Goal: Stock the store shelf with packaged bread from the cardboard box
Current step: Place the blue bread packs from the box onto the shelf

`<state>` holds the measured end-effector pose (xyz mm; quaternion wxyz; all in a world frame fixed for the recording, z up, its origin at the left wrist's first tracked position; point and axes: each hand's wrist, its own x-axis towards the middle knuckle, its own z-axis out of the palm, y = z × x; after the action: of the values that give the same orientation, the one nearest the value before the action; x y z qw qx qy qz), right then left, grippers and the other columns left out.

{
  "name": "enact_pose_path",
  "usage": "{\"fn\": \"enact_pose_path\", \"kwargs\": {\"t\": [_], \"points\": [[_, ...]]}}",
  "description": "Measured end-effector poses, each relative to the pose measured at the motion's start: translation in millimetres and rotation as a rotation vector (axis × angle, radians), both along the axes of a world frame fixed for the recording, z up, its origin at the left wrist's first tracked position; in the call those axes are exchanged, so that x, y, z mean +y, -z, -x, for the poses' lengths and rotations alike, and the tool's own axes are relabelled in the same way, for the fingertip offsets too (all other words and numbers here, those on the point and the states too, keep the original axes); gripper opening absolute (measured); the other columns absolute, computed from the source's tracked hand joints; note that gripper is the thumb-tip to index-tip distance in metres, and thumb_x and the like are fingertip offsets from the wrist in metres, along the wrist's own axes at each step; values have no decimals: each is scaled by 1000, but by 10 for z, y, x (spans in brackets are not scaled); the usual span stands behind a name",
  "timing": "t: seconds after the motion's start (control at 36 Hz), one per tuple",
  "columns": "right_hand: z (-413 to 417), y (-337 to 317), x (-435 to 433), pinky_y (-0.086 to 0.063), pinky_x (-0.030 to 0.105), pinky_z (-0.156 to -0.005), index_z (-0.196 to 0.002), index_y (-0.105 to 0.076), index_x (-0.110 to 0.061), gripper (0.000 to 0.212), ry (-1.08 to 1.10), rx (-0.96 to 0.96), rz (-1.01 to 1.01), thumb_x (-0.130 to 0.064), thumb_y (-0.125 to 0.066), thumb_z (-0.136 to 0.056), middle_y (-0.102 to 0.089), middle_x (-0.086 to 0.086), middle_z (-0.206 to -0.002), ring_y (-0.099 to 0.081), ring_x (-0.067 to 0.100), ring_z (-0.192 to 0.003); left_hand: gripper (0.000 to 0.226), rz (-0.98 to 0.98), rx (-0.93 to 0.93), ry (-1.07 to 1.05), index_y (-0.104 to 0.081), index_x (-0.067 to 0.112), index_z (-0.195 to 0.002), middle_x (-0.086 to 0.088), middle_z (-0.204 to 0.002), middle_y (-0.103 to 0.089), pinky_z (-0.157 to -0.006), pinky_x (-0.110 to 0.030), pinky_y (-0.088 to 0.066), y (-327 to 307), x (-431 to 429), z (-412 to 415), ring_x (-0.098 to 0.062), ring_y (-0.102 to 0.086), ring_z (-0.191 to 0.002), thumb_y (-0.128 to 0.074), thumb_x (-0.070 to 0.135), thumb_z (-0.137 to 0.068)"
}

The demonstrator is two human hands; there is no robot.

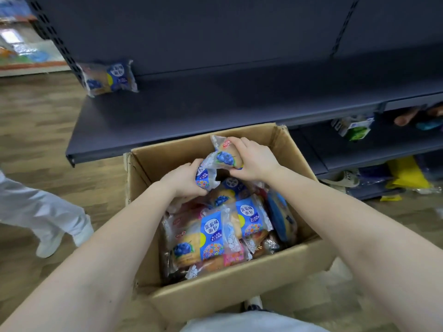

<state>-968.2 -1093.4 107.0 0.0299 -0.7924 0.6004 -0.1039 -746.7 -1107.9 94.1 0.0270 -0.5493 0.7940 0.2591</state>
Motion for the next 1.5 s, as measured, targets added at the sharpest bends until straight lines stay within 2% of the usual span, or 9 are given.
{"fn": "enact_pose_path", "kwargs": {"t": [0.22,0.36,0.67,0.78,0.94,1.14,1.25,1.33,1.5], "points": [[-37,-678,-162,-43,33,-71,-138,-35,-26,74,-1,-31,170,-48,-63,-73,-53,-2,-116,-58,24,-102,87,2,70,-2,-29,26,-143,3,-107,-59,-81,-29,-47,-420,-33,71,-17,-57,-93,-76,34,-70],[-54,-1022,-344,-41,30,-67,-137,-35,-25,73,21,-21,255,-55,-61,-75,-53,-3,-118,-59,21,-100,85,96,104,-35,-28,30,-144,2,-113,-58,-79,-26,-39,-856,-157,79,-17,-51,-94,-73,39,-73],[-225,-1231,-605,-44,34,-71,-135,-35,-24,71,137,-32,290,-52,-59,-75,-53,0,-120,-59,26,-100,84,191,117,-151,-27,27,-145,1,-109,-57,-76,-27,-40,-1403,-436,-191,-19,-53,-94,-72,35,-74],[-264,-1171,-672,-43,32,-66,-134,-35,-22,69,144,-10,283,-52,-58,-76,-54,1,-118,-60,26,-95,89,230,61,-184,-26,27,-145,-2,-113,-54,-78,-30,-42,-1389,-513,-288,-21,-51,-97,-76,38,-72],[-272,-1069,-813,-43,32,-65,-130,-39,-18,64,207,56,188,-52,-56,-77,-56,3,-113,-61,29,-91,85,293,-64,-328,-27,26,-142,-7,-124,-47,-95,-41,-43,-1301,-640,-299,-29,-52,-111,-72,46,-72],[-295,-825,-961,-42,34,-69,-129,-39,-16,63,258,67,63,-50,-58,-79,-54,6,-117,-61,32,-98,82,280,-147,-375,-27,23,-142,-12,-130,-45,-97,-45,-34,-1073,-766,-98,-35,-48,-118,-71,43,-75],[-309,-671,-1043,-42,35,-71,-140,-30,-17,74,261,72,59,-51,-57,-81,-51,7,-124,-57,33,-105,82,346,-195,-350,-26,23,-145,-14,-132,-45,-99,-46,-35,-876,-851,-21,-38,-44,-121,-68,46,-78],[-305,-583,-1103,-44,40,-80,-146,-21,-18,82,267,36,36,-57,-55,-82,-48,8,-131,-50,33,-114,82,358,-196,-333,-26,25,-146,-15,-134,-44,-100,-46,-34,-763,-907,-13,-39,-42,-123,-65,50,-79],[-305,-448,-1113,-33,52,-98,-149,-14,-18,93,248,94,-47,-65,-52,-78,-37,9,-142,-36,36,-126,80,443,-240,-299,-33,26,-142,-12,-135,-47,-97,-46,-35,-556,-938,-36,-38,-44,-121,-56,66,-77]]}}
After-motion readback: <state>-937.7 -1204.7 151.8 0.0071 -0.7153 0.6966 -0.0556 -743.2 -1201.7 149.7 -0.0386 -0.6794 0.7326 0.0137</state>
